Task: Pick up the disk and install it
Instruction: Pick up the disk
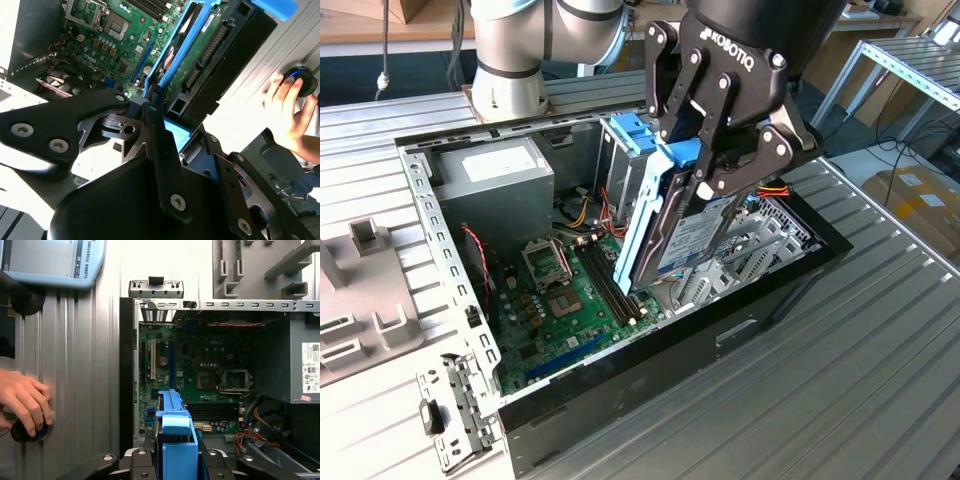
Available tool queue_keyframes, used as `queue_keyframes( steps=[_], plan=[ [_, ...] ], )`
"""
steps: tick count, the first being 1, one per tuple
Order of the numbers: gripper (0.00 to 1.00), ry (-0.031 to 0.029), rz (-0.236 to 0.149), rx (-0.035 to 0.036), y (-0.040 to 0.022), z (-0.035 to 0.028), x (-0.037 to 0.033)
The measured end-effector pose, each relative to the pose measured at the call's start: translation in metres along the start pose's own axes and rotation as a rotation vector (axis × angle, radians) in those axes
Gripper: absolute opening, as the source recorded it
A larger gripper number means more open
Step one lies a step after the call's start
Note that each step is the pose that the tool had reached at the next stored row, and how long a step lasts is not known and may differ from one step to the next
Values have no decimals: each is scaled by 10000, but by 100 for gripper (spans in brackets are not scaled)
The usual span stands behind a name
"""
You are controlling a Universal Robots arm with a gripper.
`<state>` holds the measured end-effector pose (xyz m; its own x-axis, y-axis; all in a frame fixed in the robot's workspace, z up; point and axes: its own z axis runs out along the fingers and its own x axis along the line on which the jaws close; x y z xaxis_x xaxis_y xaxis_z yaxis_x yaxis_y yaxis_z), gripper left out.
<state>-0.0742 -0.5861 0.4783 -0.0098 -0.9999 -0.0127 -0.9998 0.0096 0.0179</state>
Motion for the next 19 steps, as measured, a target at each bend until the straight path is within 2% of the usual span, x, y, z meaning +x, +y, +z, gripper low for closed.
queue_keyframes(
  steps=[19],
  plan=[
    [37,-1,-1,0,-173,1,27]
  ],
)
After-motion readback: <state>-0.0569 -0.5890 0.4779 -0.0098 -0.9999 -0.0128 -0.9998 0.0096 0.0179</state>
